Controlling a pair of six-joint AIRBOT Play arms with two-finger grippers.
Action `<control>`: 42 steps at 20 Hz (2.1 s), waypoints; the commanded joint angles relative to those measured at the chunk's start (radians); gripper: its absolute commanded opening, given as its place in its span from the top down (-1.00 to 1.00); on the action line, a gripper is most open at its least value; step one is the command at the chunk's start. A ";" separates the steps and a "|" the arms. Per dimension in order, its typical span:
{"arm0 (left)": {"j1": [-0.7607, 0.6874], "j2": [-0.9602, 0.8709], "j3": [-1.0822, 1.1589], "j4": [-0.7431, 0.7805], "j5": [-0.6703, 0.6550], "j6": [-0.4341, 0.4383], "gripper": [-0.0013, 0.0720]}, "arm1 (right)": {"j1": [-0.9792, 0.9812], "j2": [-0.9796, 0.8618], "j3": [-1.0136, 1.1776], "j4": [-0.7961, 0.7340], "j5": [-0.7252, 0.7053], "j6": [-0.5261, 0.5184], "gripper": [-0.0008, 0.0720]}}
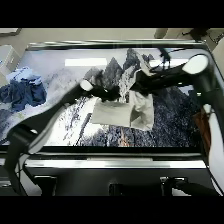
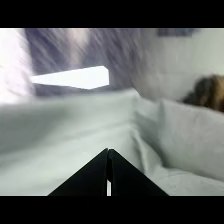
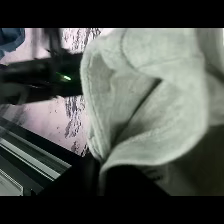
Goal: Fold the clothes and pants, and hang the long-sleeved shirts on hangers.
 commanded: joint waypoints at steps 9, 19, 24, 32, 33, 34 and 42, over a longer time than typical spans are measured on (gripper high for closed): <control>0.424 0.508 0.001 0.217 -0.167 0.129 0.90 | 0.366 -0.504 0.000 0.462 -0.494 -0.058 -0.97; 0.426 0.521 0.000 0.217 -0.242 0.177 0.89 | -0.225 -0.238 -0.015 -0.206 0.108 0.026 -0.86; 0.424 0.521 0.000 0.216 -0.244 0.172 0.90 | -0.316 -0.237 -0.346 -0.027 0.047 -0.156 -0.86; 0.423 0.521 0.000 0.212 -0.257 0.146 0.89 | -0.277 -0.323 -0.446 0.274 -0.057 -0.416 -0.05; 0.423 0.521 0.000 0.212 -0.257 0.146 0.89 | -0.277 -0.323 -0.445 0.273 -0.051 -0.435 0.78; 0.424 0.521 0.000 0.212 -0.257 0.146 0.89 | -0.279 -0.323 -0.437 0.298 -0.034 -0.462 0.84; 0.424 0.521 0.000 0.213 -0.257 0.147 0.89 | -0.481 -0.193 0.039 0.222 0.189 -0.332 0.85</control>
